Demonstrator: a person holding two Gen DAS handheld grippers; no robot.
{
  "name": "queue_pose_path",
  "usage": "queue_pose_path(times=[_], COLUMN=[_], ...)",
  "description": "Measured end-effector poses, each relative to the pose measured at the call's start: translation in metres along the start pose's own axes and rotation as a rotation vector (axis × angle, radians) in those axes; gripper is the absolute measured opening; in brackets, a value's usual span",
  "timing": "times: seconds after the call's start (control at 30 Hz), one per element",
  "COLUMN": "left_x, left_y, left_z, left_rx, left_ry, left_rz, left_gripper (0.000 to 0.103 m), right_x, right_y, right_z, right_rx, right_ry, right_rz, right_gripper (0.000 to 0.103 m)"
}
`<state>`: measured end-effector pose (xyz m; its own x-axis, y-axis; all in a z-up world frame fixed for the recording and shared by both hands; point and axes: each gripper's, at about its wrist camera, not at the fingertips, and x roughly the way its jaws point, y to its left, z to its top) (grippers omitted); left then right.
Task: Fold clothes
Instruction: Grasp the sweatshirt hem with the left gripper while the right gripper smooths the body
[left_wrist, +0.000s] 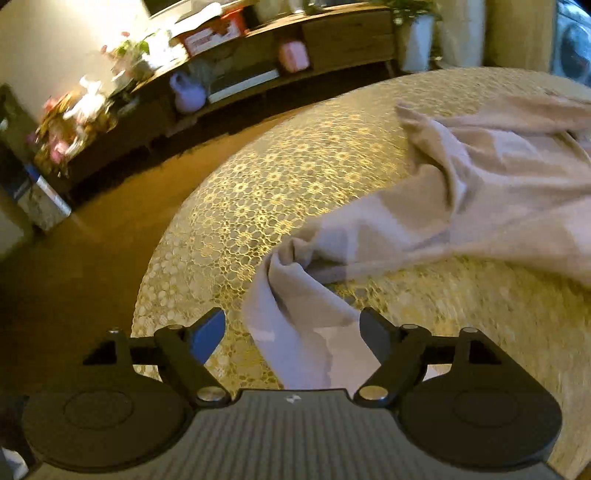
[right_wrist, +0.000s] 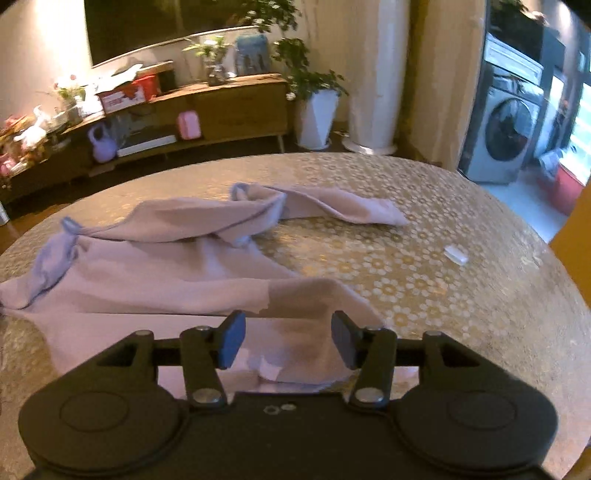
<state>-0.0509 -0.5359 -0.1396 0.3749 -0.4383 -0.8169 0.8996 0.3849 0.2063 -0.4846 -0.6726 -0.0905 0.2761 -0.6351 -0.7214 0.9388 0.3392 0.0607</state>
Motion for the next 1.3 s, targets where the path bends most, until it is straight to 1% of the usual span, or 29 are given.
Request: queue_pose_path(times=[0.07, 0.13, 0.2, 0.27, 0.37, 0.4, 0.5, 0.63, 0.73, 0.8, 0.83, 0.93, 1.0, 1.07, 1.1, 1.13, 1.23, 1.3], left_x=[0.008, 0.017, 0.029, 0.042, 0.061, 0.068, 0.075, 0.082, 0.078, 0.074, 0.072, 0.059, 0.061, 0.064, 0.065, 0.066, 0.07, 0.072], left_y=[0.001, 0.003, -0.002, -0.002, -0.002, -0.001, 0.004, 0.008, 0.008, 0.006, 0.006, -0.01, -0.015, -0.019, -0.021, -0.022, -0.028, -0.032], left_z=[-0.007, -0.013, -0.015, -0.005, 0.013, 0.019, 0.024, 0.021, 0.019, 0.017, 0.015, 0.004, 0.003, 0.003, 0.003, 0.003, 0.002, 0.002], left_rx=[0.0, 0.0, 0.063, 0.08, 0.099, 0.105, 0.081, -0.021, -0.089, -0.167, -0.187, -0.234, -0.254, -0.272, -0.281, -0.291, -0.318, -0.337], left_ry=[0.018, 0.038, 0.027, 0.025, 0.025, 0.025, 0.034, 0.096, 0.144, 0.197, 0.22, 0.294, 0.314, 0.333, 0.342, 0.351, 0.378, 0.396], left_rz=[-0.036, -0.074, -0.098, -0.13, -0.179, -0.195, -0.212, -0.199, -0.174, -0.167, -0.165, -0.125, -0.129, -0.136, -0.139, -0.143, -0.153, -0.16], left_gripper=[0.08, 0.08, 0.08, 0.08, 0.08, 0.079, 0.079, 0.079, 0.079, 0.079, 0.079, 0.079, 0.079, 0.079, 0.083, 0.083, 0.084, 0.08], right_x=[0.007, 0.024, 0.048, 0.076, 0.127, 0.141, 0.165, 0.195, 0.202, 0.202, 0.202, 0.205, 0.211, 0.222, 0.227, 0.232, 0.246, 0.257], right_y=[0.015, 0.04, 0.08, 0.125, 0.19, 0.207, 0.244, 0.292, 0.31, 0.319, 0.323, 0.338, 0.348, 0.353, 0.357, 0.362, 0.373, 0.37], right_z=[0.005, 0.015, 0.025, 0.038, 0.062, 0.069, 0.079, 0.089, 0.085, 0.085, 0.085, 0.088, 0.089, 0.093, 0.095, 0.097, 0.096, 0.097], right_rx=[0.021, 0.022, -0.036, -0.126, -0.21, -0.227, -0.264, -0.313, -0.328, -0.332, -0.335, -0.352, -0.361, -0.321, -0.296, -0.284, -0.303, -0.239], right_ry=[0.004, 0.024, 0.046, 0.062, 0.094, 0.113, 0.176, 0.26, 0.316, 0.348, 0.365, 0.429, 0.474, 0.522, 0.55, 0.57, 0.599, 0.645], right_rz=[0.076, 0.183, 0.273, 0.356, 0.468, 0.5, 0.555, 0.619, 0.581, 0.57, 0.563, 0.536, 0.493, 0.467, 0.458, 0.445, 0.361, 0.344], right_gripper=[0.103, 0.103, 0.103, 0.103, 0.103, 0.103, 0.103, 0.103, 0.103, 0.103, 0.103, 0.103, 0.103, 0.103, 0.103, 0.103, 0.103, 0.103])
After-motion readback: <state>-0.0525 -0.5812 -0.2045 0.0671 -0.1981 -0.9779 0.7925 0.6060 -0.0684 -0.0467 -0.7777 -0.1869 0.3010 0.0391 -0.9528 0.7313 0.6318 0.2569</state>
